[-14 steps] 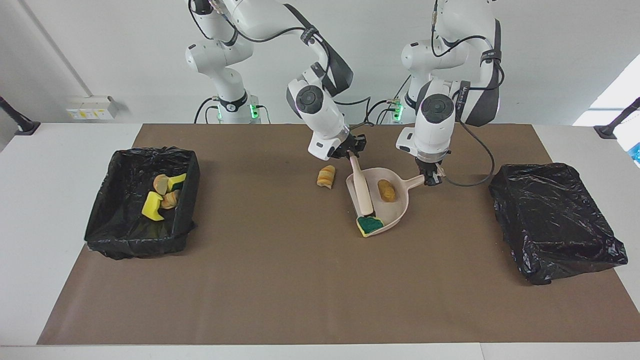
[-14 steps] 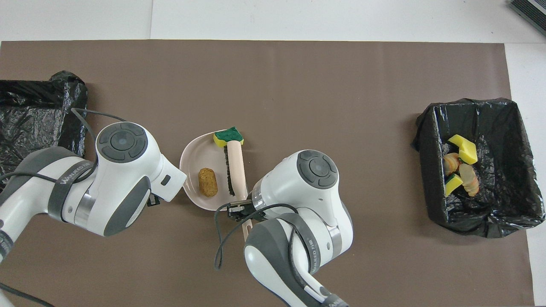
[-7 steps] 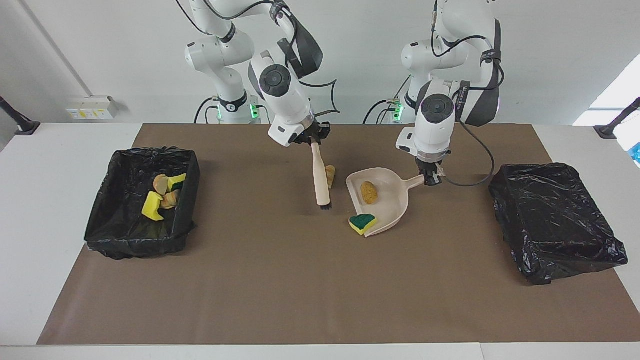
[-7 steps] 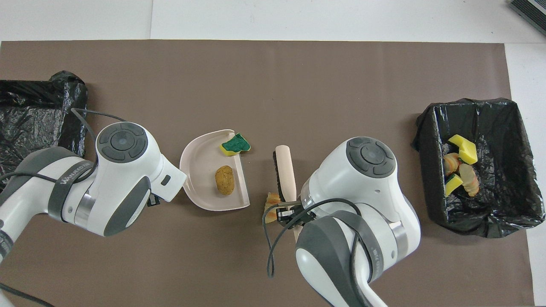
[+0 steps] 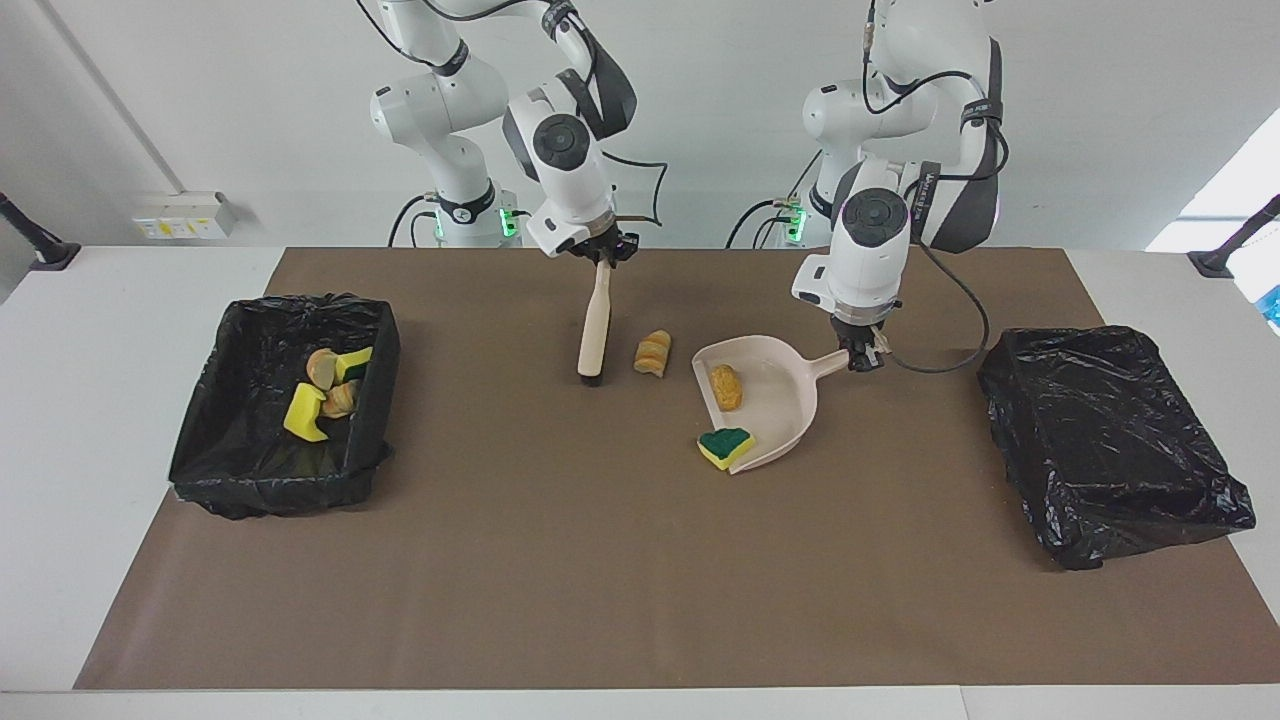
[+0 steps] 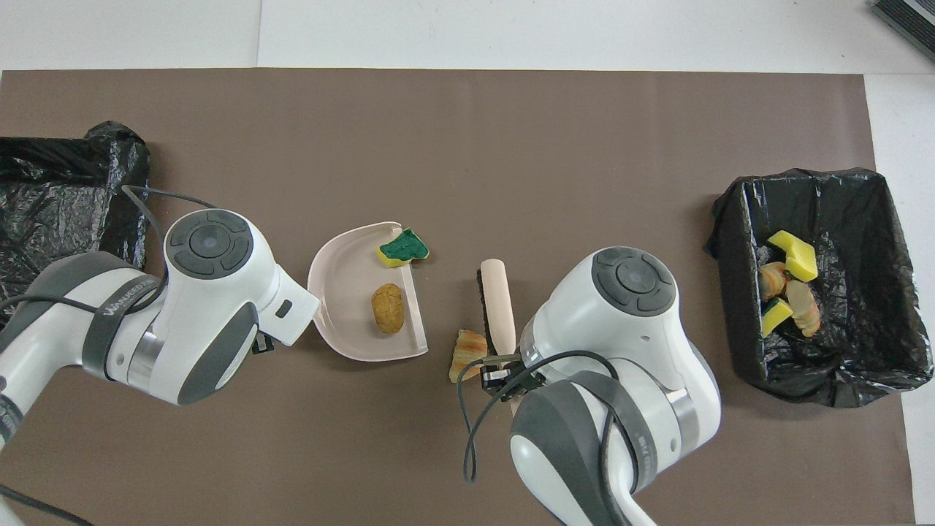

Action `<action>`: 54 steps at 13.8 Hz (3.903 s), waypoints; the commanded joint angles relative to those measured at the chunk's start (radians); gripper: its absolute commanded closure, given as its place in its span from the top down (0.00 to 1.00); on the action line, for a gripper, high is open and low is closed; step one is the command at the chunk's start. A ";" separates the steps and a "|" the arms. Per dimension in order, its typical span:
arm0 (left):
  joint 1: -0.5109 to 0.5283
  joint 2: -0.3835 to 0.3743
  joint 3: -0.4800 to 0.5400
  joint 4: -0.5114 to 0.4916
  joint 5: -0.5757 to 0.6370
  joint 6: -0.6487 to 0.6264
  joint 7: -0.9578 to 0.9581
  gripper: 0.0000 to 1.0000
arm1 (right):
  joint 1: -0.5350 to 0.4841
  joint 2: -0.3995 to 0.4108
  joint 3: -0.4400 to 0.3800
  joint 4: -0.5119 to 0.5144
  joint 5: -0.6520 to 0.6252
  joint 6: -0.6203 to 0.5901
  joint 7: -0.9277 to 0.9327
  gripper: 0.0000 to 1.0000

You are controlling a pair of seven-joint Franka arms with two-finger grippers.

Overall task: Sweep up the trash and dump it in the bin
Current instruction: 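Sweep the bread piece and tan chunk into the dustpan with the right gripper, then push the pieces deeper into the dustpan with the right gripper's brush, then dump the dustpan into the bin while the right gripper releases the brush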

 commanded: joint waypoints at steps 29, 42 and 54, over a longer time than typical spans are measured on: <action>0.074 -0.012 0.009 -0.040 -0.139 0.113 -0.027 0.00 | -0.077 0.430 -0.003 0.491 -0.244 0.009 -0.471 0.00; 0.080 -0.021 0.009 -0.044 -0.144 0.102 -0.021 0.00 | 0.007 0.535 0.072 0.611 -0.060 0.156 -0.595 0.00; 0.140 -0.026 0.017 0.006 -0.239 0.125 -0.021 0.00 | -0.116 0.345 0.062 0.565 -0.221 -0.123 -0.283 0.00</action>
